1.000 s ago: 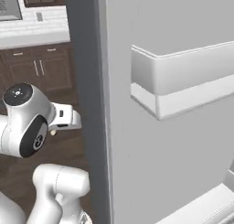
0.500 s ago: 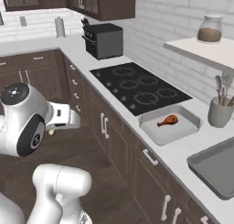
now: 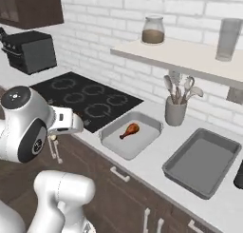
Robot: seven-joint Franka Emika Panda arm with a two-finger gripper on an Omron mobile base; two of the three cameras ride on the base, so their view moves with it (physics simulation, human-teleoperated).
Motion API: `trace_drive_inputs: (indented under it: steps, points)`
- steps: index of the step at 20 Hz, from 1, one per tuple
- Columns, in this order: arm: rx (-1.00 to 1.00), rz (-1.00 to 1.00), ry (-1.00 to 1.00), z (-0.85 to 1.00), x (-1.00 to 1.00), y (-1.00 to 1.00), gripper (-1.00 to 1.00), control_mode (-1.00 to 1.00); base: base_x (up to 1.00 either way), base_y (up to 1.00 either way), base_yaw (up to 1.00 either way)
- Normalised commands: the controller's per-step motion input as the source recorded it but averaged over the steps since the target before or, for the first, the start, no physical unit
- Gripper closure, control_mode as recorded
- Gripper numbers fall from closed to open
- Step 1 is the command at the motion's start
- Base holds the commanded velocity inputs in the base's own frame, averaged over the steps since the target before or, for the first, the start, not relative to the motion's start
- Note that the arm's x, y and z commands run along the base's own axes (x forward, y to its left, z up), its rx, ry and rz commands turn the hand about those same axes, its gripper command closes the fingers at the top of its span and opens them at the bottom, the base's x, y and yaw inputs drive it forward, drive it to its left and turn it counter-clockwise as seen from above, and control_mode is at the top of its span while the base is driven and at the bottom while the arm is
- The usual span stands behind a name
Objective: Place one mushroom and one chicken drumstick in each tupperware on the nearby counter, to pack two identical lunches.
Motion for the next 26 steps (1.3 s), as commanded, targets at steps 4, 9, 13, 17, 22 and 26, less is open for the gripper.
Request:
trace_drive_inputs:
  steps: [4, 9, 13, 17, 22, 26]
  points:
    - [0.0, 0.0, 0.0, 0.0, 0.0, 0.0, 1.0, 1.0, 0.59, 0.0, -0.77]
    - [0.0, 0.0, 0.0, 0.0, 0.0, 0.0, 1.0, 1.0, 0.7, 0.05, -0.77]
    - [0.0, 0.0, 0.0, 0.0, 0.0, 0.0, 1.0, 1.0, 0.74, 0.49, -0.65]
    - [0.0, 0.0, 0.0, 0.0, 0.0, 0.0, 1.0, 1.0, 0.2, 0.71, -0.44]
    - [-0.01, -0.22, 0.0, -0.44, 0.1, 0.54, 1.0, -1.0, 0.0, 0.0, 0.0]
    - [0.0, -0.04, 0.01, -0.53, 0.45, 0.6, 1.0, -1.0, 0.0, 0.0, 0.0]
